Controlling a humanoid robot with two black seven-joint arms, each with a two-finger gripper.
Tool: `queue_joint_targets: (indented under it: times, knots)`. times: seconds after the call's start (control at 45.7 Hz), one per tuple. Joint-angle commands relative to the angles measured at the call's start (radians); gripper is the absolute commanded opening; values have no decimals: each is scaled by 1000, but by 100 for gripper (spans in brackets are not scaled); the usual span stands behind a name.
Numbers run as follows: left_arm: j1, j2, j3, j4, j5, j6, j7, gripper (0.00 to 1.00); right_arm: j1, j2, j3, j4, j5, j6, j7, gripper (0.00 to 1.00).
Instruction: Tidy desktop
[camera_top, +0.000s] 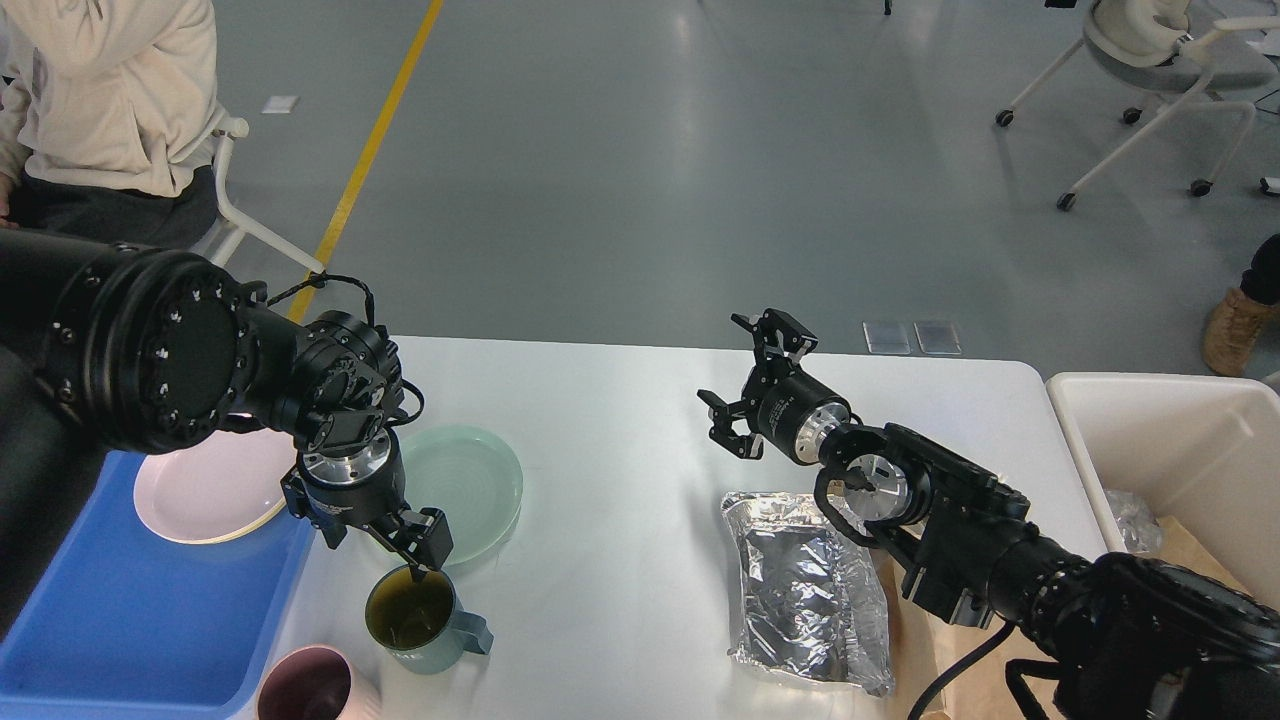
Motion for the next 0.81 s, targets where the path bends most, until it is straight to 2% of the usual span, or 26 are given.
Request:
queue_joint_targets:
  times: [0.0, 0.46, 0.788]
  knots:
    - [15, -9, -12, 1, -4, 12, 0, 96, 0, 0, 0, -1, 0, 0, -1, 100]
    - [44, -31, 1, -4, -17, -25, 0, 97, 0, 0, 0, -1, 0, 0, -1, 100]
    - [94, -31, 3, 10, -17, 20, 0, 96, 0, 0, 0, 0, 0, 0, 1, 100]
